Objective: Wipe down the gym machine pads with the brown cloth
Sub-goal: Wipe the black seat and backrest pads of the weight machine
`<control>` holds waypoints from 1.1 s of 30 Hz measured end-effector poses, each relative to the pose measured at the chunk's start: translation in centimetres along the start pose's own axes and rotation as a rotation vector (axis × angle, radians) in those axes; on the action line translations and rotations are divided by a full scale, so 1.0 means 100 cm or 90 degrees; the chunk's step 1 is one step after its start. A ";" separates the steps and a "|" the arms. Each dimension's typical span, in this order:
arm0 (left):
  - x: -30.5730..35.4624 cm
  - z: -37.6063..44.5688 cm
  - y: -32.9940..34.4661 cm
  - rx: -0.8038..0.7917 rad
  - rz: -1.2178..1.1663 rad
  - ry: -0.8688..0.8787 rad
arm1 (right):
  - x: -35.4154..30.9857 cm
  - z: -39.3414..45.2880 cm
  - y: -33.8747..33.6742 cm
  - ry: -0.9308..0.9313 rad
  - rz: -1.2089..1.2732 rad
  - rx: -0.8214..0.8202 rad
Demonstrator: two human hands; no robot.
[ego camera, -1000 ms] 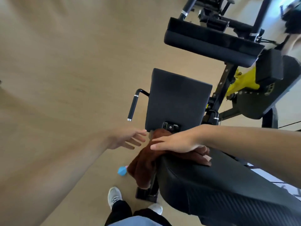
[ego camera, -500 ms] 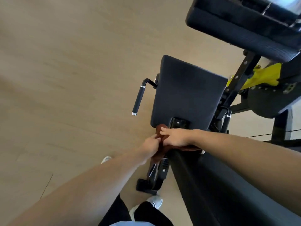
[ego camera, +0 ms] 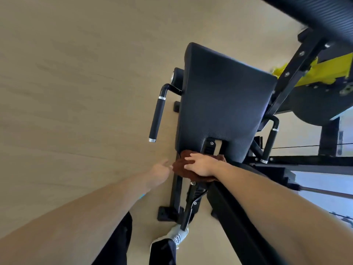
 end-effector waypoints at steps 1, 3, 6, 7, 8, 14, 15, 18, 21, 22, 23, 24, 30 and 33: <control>0.003 0.004 0.001 0.008 -0.002 0.001 | 0.004 0.004 0.000 0.006 0.005 -0.003; 0.008 0.011 0.010 -0.012 -0.008 0.014 | 0.013 0.002 0.001 0.031 0.017 -0.012; 0.029 0.009 0.030 -0.059 0.023 0.073 | 0.029 -0.011 -0.001 0.075 0.103 0.015; 0.035 0.011 0.036 -0.067 0.043 0.102 | 0.040 -0.014 -0.004 0.085 0.122 0.032; 0.041 0.010 0.041 -0.077 0.068 0.122 | 0.059 -0.016 -0.005 0.107 0.146 0.045; 0.037 0.021 0.034 -0.078 0.126 0.145 | 0.176 -0.035 0.006 0.290 0.237 0.096; 0.035 0.024 0.032 -0.072 0.129 0.140 | 0.173 -0.043 0.004 0.291 0.241 0.076; 0.050 0.012 0.035 -0.042 0.148 0.166 | 0.134 -0.075 0.001 0.247 0.295 0.031; 0.092 -0.017 0.037 0.017 0.138 0.219 | 0.078 -0.116 -0.001 0.118 0.317 -0.054; 0.104 -0.026 0.038 0.020 0.137 0.230 | 0.060 -0.131 0.001 0.078 0.306 -0.081; 0.116 -0.035 0.041 0.019 0.138 0.244 | 0.049 -0.145 0.004 0.041 0.277 -0.098; 0.125 -0.043 0.044 0.020 0.140 0.245 | 0.042 -0.158 0.007 0.011 0.232 -0.100; 0.128 -0.043 0.050 0.045 0.183 0.231 | 0.086 -0.158 0.004 0.055 0.236 0.024; 0.111 -0.037 0.047 0.039 0.174 0.214 | 0.121 -0.147 -0.002 0.153 0.310 0.101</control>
Point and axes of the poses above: each hand's wrist, its own z-axis towards the middle knuckle, its own y-axis out of the palm, x = y × z, the point moved 5 cm from there along z, towards the middle knuckle, and after that the axes turned 4 degrees about z, right-handed, at the moved point
